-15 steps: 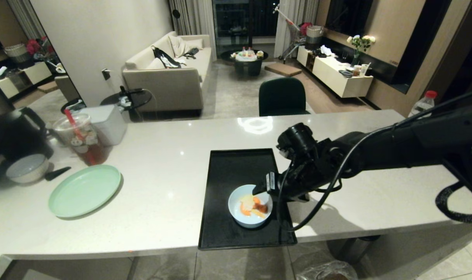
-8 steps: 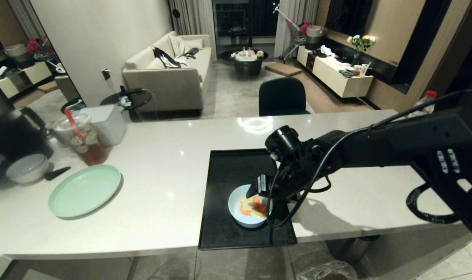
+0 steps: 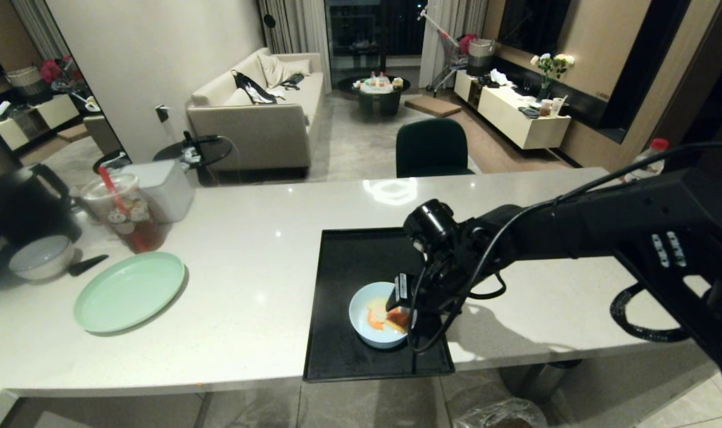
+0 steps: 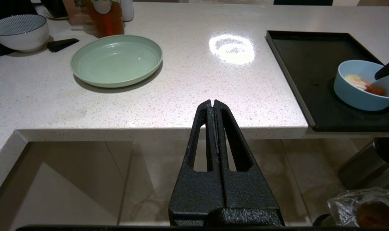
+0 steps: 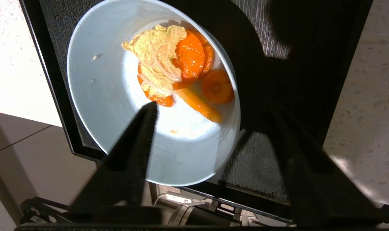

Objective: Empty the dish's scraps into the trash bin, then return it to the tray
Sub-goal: Pick up the bowl with leftover food

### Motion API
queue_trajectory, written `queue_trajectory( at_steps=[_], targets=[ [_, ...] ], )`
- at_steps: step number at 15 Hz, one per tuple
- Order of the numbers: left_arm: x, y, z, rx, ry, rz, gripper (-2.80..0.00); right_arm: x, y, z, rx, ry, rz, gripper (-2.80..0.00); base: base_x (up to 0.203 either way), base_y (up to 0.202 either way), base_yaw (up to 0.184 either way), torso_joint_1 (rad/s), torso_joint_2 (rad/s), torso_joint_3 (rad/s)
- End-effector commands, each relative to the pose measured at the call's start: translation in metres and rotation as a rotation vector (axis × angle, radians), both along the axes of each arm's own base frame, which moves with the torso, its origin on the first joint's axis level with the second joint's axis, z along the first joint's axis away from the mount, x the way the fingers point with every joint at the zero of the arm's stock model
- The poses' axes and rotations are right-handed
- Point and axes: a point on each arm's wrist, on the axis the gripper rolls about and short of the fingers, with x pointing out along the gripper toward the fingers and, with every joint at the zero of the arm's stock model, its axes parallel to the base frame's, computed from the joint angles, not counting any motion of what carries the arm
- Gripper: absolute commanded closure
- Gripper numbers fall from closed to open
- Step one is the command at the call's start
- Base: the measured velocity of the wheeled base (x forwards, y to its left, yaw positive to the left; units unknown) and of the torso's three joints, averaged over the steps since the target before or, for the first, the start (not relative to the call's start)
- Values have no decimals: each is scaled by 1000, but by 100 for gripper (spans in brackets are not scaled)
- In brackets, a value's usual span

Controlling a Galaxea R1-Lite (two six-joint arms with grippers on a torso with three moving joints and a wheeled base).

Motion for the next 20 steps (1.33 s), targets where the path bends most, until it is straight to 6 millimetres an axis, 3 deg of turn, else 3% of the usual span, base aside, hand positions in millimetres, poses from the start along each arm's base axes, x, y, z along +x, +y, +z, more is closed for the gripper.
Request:
queue_trajectory(
  at_steps=[1,13,20],
  targets=[
    [0,0,0,-1,0,0,0,1,1,-3,-7,5,-4,0,0,0,0,0,0,0],
    [0,0,0,-1,0,0,0,-5,3,-3,-43,21,-3,0,0,0,0,0,0,0],
    [0,0,0,-1,0,0,0,-16,-5,28,-20,-10,-3,0,0,0,0,0,0,0]
  ],
)
